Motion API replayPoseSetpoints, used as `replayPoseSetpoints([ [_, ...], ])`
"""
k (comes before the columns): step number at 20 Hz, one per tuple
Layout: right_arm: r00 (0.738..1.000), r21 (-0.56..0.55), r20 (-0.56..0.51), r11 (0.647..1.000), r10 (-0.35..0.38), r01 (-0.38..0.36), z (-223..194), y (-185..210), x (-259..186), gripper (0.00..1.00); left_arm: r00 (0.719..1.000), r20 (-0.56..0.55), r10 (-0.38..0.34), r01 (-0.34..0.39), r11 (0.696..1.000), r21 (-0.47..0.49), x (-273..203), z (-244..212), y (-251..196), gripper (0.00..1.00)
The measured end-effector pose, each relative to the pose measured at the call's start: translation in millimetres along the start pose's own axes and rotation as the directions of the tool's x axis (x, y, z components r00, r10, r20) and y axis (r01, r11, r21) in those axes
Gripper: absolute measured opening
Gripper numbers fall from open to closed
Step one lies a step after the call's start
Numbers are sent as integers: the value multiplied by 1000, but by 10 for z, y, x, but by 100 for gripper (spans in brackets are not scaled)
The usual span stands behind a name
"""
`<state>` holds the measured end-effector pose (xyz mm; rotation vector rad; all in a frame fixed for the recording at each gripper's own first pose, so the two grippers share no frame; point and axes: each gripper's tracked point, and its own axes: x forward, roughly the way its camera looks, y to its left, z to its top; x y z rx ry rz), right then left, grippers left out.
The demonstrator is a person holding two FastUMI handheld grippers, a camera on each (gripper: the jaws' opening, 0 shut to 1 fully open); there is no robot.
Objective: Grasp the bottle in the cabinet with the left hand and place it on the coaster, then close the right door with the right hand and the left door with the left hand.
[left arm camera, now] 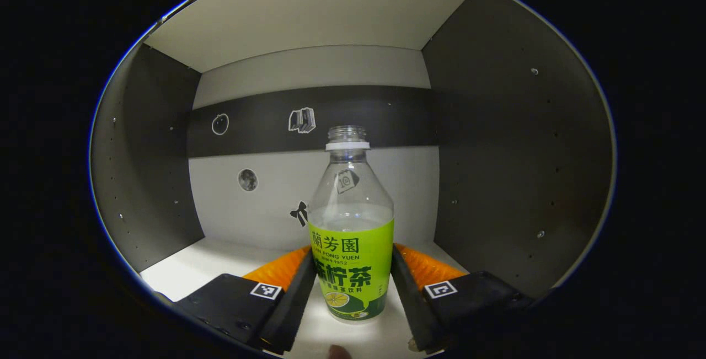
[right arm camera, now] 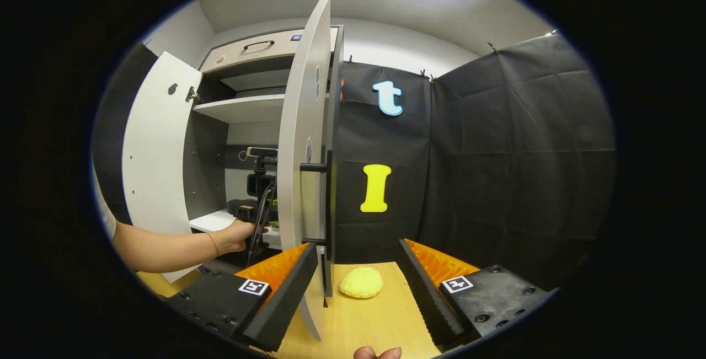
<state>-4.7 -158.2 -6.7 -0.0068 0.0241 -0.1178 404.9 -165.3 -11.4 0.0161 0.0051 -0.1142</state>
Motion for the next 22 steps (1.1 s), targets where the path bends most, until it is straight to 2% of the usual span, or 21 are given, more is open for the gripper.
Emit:
replayPoseSetpoints([
  [5,1000,3,17,1000,22,-22,56,112,-29,98,1000,13,-8,8,999,-33,-199,132,89,77],
  [13,994,4,57,995,95,-96,201,552,-184,97,996,85,-18,22,998,-52,-1694,409,539,77],
  [17,992,8,62,993,113,-114,233,800,-309,97,998,63,-27,31,997,-67,-2371,192,733,77],
  [22,992,3,60,994,111,-112,246,1008,-451,98,998,19,-52,54,996,-78,-3058,-400,827,77],
])
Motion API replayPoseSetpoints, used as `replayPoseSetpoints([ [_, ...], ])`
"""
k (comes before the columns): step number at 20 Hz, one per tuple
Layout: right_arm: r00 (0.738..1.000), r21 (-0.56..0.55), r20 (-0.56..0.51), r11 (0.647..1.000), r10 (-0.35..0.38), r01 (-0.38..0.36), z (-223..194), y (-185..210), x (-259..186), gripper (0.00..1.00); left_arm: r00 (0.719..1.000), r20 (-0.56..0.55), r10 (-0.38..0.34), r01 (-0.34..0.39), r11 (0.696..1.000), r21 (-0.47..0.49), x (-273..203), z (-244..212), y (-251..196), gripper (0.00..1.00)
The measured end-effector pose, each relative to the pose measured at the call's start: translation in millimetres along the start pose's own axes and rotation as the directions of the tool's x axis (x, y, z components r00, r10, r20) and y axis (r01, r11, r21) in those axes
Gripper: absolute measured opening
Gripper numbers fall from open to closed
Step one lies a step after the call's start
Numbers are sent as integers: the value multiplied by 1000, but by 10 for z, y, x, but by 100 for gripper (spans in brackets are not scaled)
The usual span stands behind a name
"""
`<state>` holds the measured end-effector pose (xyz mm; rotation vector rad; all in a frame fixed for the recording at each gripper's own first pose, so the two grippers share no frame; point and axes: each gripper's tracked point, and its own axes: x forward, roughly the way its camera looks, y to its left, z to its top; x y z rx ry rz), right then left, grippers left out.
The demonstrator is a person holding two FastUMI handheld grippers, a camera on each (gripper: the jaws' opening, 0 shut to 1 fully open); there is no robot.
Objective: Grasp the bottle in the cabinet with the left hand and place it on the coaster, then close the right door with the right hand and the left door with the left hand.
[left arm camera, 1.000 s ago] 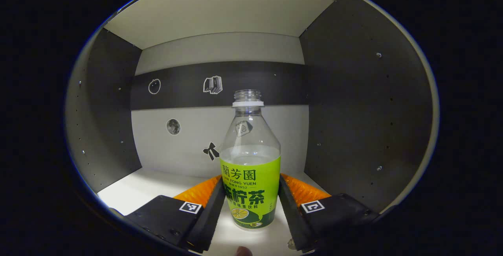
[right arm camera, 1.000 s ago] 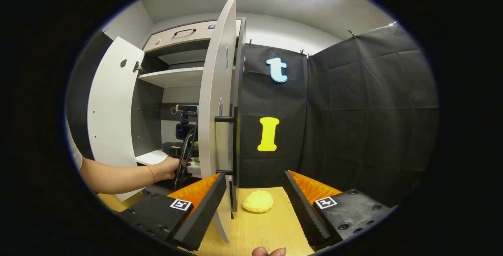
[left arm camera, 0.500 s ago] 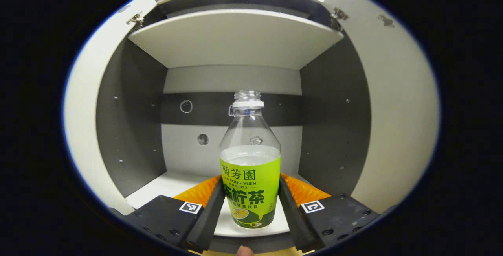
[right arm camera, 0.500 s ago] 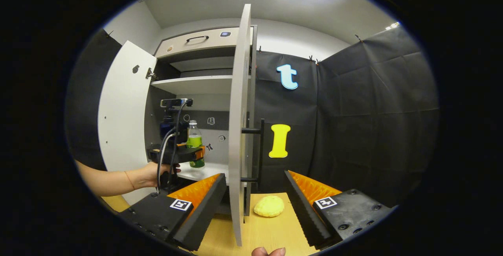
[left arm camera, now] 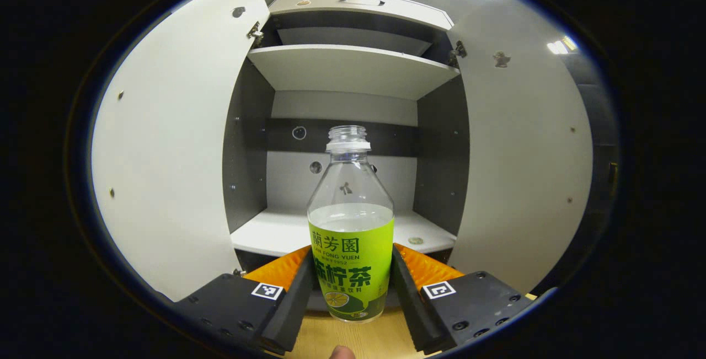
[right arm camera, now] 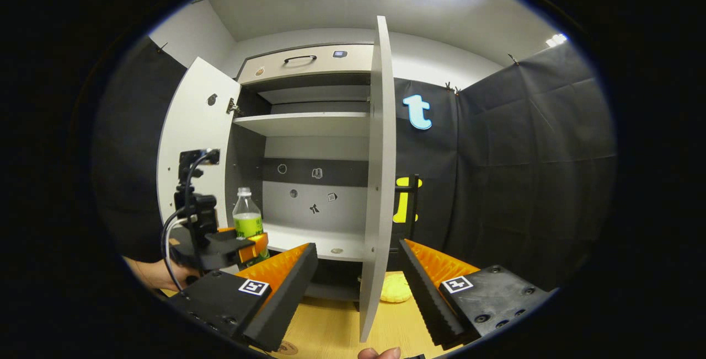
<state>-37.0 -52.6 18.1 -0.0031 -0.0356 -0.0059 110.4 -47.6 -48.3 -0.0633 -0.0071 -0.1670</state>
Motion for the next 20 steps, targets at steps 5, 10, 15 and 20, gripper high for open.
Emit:
replayPoseSetpoints([
  [5,1000,-13,10,1000,-29,29,46,40,-100,97,997,-36,-72,72,997,1,-534,-717,-148,77],
  [10,996,-15,27,997,-81,81,97,-49,-206,98,987,-49,-154,154,988,-8,-894,-1378,-430,77],
  [15,989,-17,40,989,-143,144,135,-186,-301,98,967,-100,-233,240,969,60,-1088,-2012,-600,77],
  [20,979,-10,16,979,-201,201,104,-293,-413,98,949,-113,-294,301,952,50,-1137,-2419,-679,77],
])
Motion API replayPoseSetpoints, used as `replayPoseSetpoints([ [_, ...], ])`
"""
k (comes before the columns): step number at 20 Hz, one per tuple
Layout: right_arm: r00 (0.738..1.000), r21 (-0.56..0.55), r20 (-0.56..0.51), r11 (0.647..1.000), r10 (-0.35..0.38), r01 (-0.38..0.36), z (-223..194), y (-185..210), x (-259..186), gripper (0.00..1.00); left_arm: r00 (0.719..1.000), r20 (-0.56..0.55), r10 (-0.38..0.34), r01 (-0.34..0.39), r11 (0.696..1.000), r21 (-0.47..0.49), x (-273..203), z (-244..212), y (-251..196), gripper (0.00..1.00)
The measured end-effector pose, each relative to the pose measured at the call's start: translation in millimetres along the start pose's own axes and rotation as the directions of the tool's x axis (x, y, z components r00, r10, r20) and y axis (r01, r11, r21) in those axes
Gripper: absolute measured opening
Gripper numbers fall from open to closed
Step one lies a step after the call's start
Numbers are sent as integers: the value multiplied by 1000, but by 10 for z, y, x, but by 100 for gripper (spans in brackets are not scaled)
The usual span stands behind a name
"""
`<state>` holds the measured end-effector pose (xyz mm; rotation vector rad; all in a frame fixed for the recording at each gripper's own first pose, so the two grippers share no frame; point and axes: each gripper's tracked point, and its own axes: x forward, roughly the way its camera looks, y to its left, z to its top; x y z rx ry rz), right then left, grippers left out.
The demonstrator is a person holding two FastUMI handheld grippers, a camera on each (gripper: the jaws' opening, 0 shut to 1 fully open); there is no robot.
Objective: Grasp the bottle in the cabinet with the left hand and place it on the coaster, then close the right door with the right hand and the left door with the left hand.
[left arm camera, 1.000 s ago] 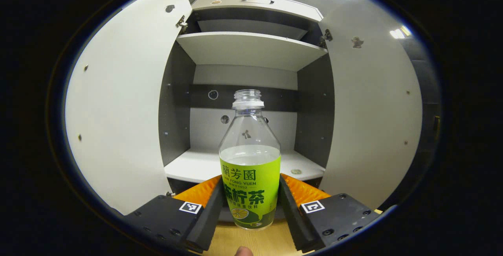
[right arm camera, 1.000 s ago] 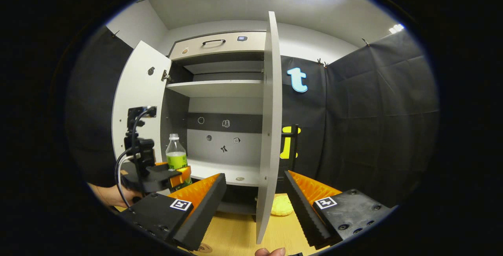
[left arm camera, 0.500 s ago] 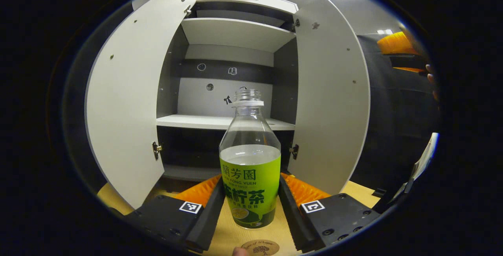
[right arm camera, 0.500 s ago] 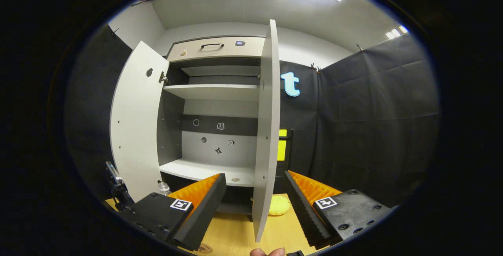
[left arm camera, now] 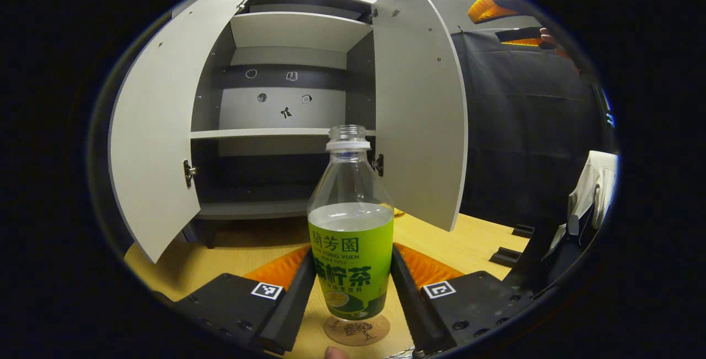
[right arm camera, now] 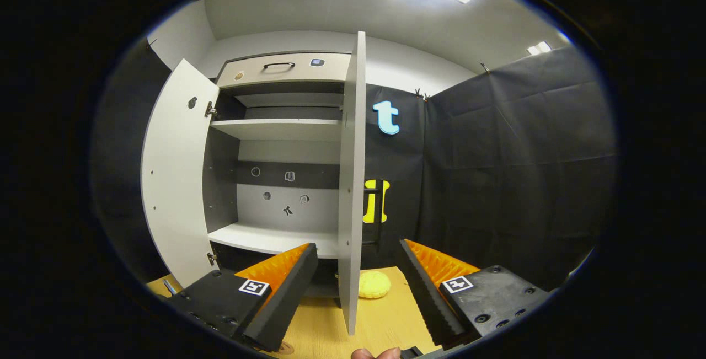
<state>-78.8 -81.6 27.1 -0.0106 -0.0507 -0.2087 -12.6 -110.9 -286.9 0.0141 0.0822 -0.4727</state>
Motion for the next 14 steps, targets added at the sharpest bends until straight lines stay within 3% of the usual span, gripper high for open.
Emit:
replayPoseSetpoints([
  [6,997,12,-15,997,-70,71,57,-141,-92,98,999,20,-34,34,999,25,88,-185,19,77],
  [14,997,17,-32,997,-77,78,59,-92,-92,97,999,35,-30,30,1000,-4,136,-320,153,78],
])
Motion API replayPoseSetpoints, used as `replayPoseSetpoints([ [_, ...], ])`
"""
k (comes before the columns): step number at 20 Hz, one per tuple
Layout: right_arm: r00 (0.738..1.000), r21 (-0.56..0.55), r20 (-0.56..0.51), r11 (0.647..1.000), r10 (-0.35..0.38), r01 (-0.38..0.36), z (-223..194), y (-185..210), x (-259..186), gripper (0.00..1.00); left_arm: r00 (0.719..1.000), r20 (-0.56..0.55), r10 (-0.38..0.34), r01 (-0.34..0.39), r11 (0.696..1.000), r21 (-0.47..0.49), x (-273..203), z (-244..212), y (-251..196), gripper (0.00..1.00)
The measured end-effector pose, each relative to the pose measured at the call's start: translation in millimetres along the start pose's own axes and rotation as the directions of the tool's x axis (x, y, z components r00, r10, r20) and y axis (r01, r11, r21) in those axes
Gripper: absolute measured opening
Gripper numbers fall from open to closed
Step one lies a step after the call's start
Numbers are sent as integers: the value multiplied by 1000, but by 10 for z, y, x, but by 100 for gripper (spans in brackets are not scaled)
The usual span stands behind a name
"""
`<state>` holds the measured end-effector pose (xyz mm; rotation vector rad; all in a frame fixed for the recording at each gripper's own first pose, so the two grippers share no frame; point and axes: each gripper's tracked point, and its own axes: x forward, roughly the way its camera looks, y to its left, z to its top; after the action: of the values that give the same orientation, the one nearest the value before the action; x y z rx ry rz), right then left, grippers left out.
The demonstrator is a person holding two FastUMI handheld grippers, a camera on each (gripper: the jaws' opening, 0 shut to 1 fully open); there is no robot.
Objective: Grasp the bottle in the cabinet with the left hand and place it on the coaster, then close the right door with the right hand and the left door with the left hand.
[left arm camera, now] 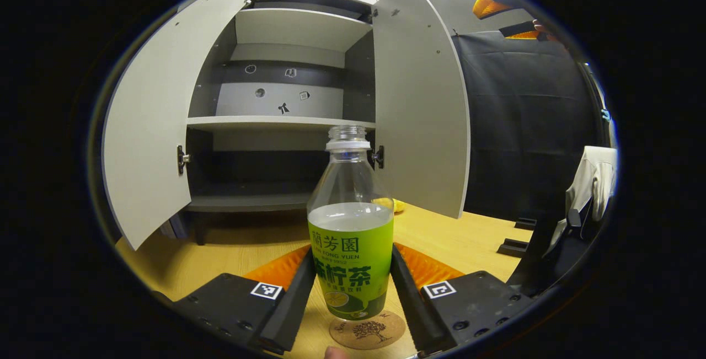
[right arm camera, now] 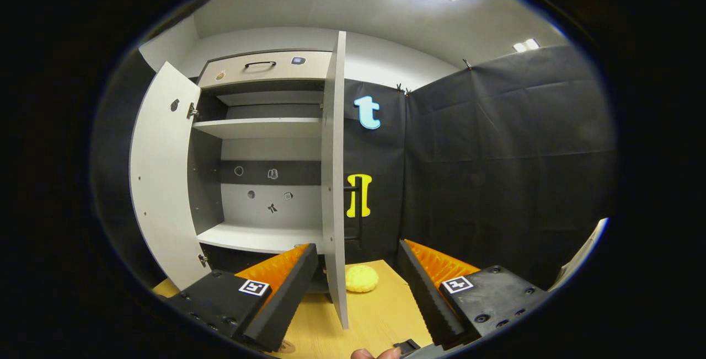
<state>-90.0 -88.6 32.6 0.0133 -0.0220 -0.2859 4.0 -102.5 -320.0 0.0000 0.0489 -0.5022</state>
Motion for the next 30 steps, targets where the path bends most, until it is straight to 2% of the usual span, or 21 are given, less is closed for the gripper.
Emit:
replayPoseSetpoints([
  [9,1000,-34,-7,999,-8,8,-56,28,32,98,998,-38,-55,55,998,-5,-79,-292,-166,78],
  [17,1000,-47,-13,999,-20,19,-72,4,-5,98,995,-95,-43,42,999,-20,-100,-448,-172,83],
  [21,1000,-48,-23,999,-19,18,-118,12,4,98,991,-128,-27,23,999,-34,-211,-521,-144,94],
  [25,998,-41,-62,999,-26,23,-225,-46,36,98,987,-158,-36,35,999,-12,-363,-587,-213,95],
  [30,997,-15,-70,1000,-17,17,-270,-194,151,98,980,-199,12,-20,999,-36,-721,-555,-153,95],
])
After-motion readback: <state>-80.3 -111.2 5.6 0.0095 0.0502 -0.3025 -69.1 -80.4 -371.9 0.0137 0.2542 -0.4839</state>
